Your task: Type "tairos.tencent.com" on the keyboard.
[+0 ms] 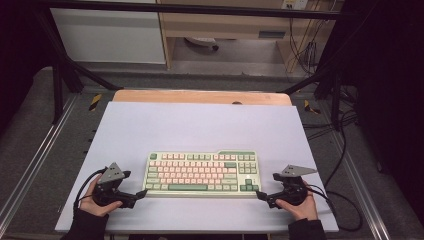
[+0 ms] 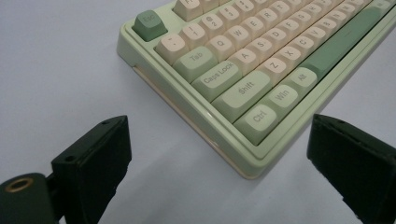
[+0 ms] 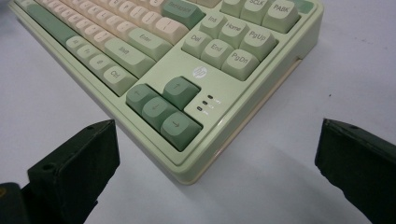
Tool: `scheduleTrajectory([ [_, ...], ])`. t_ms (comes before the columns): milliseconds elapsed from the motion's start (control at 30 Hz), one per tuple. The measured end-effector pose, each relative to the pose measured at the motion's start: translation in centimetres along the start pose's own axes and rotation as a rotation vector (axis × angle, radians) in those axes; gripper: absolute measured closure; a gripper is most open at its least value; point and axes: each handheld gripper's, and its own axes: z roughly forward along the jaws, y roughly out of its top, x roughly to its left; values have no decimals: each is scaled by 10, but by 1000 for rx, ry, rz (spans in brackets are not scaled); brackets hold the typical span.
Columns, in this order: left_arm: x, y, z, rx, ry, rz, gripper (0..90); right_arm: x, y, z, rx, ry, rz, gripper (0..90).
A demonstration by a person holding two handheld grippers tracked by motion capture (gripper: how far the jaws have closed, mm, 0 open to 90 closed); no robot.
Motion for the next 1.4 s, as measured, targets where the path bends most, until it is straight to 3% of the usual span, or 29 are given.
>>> scheduleTrajectory([
  [667, -2, 4, -3, -15, 10, -20, 97, 1, 0, -1, -2, -3, 0, 5],
  [1400, -11, 24, -2, -34, -2, -31, 323, 1, 0, 0, -1, -5, 0, 5],
])
